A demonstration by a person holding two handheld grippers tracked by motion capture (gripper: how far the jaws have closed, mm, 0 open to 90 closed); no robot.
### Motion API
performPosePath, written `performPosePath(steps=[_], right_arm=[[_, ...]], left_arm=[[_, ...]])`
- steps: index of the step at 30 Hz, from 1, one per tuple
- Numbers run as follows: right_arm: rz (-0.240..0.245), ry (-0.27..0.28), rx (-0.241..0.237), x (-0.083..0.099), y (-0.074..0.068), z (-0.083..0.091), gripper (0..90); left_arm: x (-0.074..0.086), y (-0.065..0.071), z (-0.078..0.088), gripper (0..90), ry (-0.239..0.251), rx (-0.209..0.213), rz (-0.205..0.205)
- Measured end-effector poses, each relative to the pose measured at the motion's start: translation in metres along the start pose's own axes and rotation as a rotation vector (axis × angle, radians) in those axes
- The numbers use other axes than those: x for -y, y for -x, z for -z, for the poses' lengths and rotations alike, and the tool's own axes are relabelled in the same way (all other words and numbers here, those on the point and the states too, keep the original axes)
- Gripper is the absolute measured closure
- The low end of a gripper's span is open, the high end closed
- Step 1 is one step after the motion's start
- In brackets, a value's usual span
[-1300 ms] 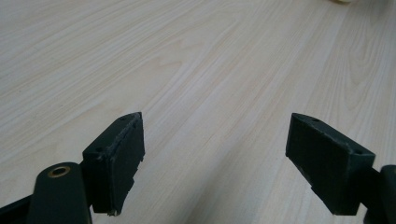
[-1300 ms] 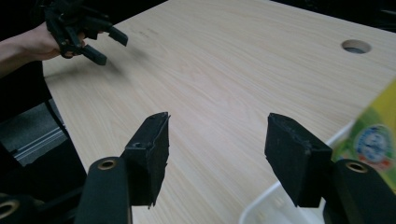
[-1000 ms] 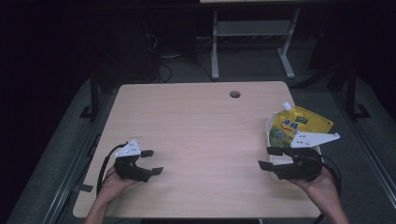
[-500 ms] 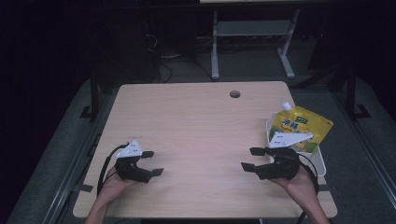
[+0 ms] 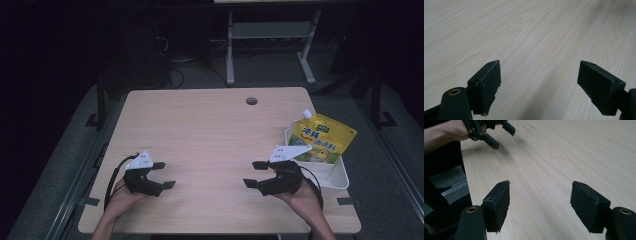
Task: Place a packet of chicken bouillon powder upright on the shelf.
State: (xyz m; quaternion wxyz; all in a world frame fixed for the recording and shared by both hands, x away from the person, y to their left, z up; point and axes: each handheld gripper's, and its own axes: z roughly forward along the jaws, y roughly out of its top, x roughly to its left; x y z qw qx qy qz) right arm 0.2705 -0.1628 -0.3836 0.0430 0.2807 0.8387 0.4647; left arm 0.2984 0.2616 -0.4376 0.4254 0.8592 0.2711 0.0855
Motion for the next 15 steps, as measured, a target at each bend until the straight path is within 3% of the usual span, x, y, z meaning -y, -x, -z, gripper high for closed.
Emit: performPosePath(steps=[7,15], right_arm=[[-0.007,-0.028,-0.017,0.007,-0.004,-0.016,31.1],[-0.015,-0.006,-0.010,0.015,-0.007,-0.024,30.3]], left_arm=[[0.000,0.001,-0.001,18.6,0.001,0.007,-0.001],[-0.001,0.001,0.000,18.6,0.023,0.004,-0.002]])
